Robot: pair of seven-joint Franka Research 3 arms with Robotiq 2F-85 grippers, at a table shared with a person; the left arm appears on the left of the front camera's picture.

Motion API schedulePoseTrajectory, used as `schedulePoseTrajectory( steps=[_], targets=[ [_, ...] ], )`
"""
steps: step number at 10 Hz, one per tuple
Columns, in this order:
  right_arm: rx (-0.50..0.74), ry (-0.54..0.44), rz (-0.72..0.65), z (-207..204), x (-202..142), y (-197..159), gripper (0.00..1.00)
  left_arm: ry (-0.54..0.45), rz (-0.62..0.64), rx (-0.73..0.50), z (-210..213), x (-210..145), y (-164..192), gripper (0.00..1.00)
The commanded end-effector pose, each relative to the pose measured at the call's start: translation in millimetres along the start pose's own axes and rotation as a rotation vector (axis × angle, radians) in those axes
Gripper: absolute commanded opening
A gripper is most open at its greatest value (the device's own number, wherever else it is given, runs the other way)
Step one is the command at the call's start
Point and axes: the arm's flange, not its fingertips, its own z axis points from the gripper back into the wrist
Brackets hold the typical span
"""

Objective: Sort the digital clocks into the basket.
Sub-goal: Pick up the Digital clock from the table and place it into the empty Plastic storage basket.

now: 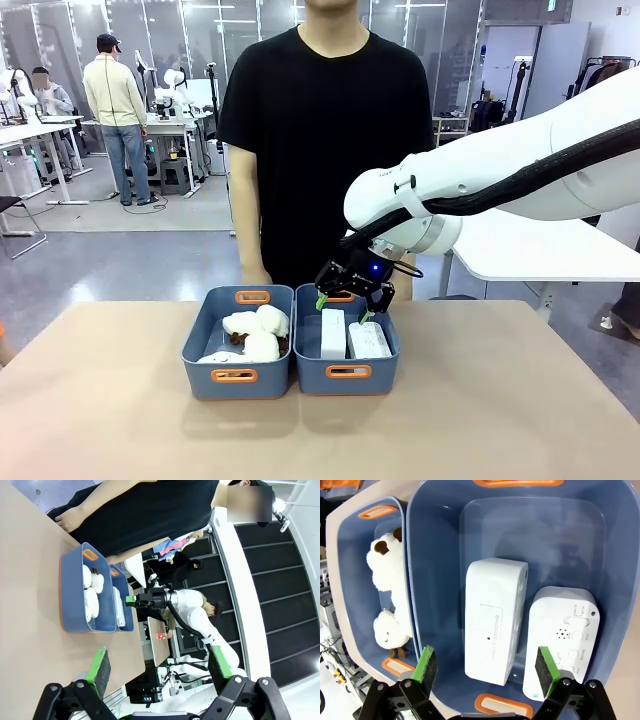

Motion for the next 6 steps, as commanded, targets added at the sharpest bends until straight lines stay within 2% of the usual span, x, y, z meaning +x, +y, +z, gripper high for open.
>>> schedulePoseTrajectory(
  steps=[1,5,6],
  targets=[
    [-0.002,-0.003,0.001,-2,3,1,1.0,0.014,-0.015,-0.005,2,-2,-2,1.0],
    [0.0,0.0,0.0,0,0,0,1.0,0.014,-0.015,-0.005,2,-2,-2,1.0],
    [0.017,0.005,-0.011,25,-12,-8,1.0,0.014,-0.015,-0.005,2,-2,-2,1.0]
  ],
)
